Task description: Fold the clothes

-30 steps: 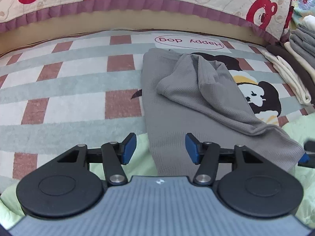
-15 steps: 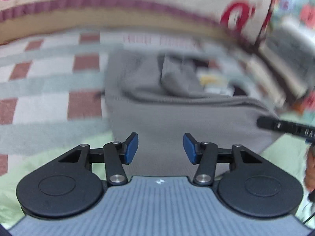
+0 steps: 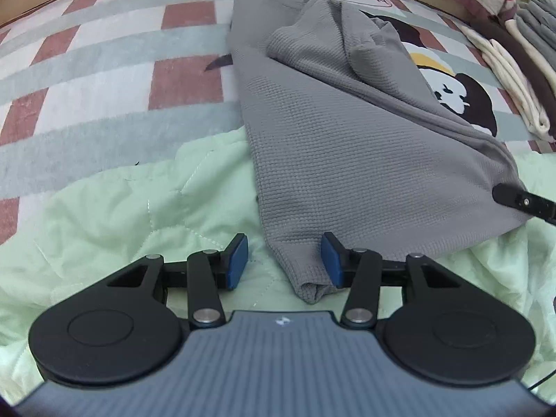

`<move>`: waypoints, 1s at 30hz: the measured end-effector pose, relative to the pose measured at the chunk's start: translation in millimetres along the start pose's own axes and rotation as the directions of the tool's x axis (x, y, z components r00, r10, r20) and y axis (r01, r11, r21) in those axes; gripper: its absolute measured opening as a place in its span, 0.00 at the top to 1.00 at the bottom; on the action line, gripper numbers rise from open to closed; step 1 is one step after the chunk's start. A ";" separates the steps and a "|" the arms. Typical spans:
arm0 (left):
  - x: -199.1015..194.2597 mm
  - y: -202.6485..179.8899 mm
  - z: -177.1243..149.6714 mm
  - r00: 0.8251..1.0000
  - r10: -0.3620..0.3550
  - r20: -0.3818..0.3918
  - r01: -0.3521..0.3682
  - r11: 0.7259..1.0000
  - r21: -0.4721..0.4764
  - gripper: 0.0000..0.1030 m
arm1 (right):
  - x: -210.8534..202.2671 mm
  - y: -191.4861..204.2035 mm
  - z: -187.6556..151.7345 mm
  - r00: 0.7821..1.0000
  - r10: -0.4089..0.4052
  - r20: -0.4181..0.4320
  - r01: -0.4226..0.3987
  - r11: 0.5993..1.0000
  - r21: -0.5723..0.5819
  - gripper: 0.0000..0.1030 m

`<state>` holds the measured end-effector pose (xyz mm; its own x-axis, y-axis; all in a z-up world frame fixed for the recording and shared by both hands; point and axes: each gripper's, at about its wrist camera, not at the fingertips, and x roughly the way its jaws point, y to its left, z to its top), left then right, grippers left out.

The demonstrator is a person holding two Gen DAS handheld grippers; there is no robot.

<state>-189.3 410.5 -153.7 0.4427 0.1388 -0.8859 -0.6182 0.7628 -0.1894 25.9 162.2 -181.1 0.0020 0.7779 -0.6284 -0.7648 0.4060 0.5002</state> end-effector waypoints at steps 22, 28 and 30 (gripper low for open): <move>-39.7 15.0 17.0 0.988 0.052 0.143 -0.052 0.999 -0.004 0.53 | -8.1 108.8 45.6 0.979 -0.145 0.145 0.205 0.715 -0.669 0.65; -40.9 18.5 21.6 0.983 0.048 0.176 -0.046 0.999 -0.014 0.53 | 64.7 134.2 57.0 0.989 -0.143 0.025 0.101 0.549 -0.830 0.55; -41.3 19.8 23.3 0.981 0.045 0.187 -0.043 0.999 -0.018 0.53 | 87.7 137.4 64.4 0.988 -0.157 -0.010 0.077 0.535 -0.841 0.53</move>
